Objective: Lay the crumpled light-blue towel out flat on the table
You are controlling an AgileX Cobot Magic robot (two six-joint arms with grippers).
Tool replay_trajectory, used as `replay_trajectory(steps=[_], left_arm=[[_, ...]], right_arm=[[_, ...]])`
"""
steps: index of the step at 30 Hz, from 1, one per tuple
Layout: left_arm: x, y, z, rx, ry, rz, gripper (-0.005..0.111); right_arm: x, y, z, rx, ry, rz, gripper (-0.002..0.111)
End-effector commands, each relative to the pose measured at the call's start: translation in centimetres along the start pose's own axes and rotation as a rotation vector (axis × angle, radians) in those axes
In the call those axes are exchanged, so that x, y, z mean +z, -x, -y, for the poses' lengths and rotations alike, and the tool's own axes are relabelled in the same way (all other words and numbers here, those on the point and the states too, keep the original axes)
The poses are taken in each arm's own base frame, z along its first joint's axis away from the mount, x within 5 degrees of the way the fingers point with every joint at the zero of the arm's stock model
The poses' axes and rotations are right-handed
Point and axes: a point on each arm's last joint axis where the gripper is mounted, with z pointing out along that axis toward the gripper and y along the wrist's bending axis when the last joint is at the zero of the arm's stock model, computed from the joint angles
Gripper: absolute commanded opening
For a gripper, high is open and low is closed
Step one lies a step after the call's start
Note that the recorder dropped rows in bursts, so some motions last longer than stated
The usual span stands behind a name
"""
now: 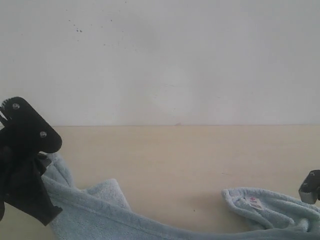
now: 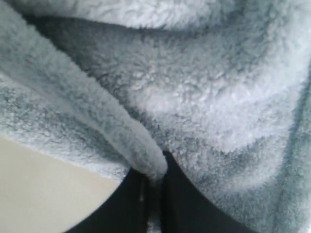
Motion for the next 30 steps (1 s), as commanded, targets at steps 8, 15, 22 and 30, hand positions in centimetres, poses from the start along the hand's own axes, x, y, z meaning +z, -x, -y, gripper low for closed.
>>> replay_trajectory(steps=[8,15,22,30], left_arm=[[-2.5,-0.1,-3.4,-0.129,0.197,0.002,0.004],[-8.9,-1.3,-8.3,-0.307,0.368,0.139,0.004],[-14.2,-3.5,-11.1,-0.438,0.43,0.308,0.004],[-15.3,-4.0,-11.5,-0.469,0.43,0.358,0.004]], right_arm=[[-7.2,0.8,0.5,0.767,-0.252,0.481,0.0],[-16.9,-1.5,-4.5,0.802,-0.319,0.88,0.0],[-24.8,-6.8,-12.1,0.725,-0.507,1.215,0.0],[-27.3,-9.0,-18.2,0.427,-0.678,1.307,0.0]])
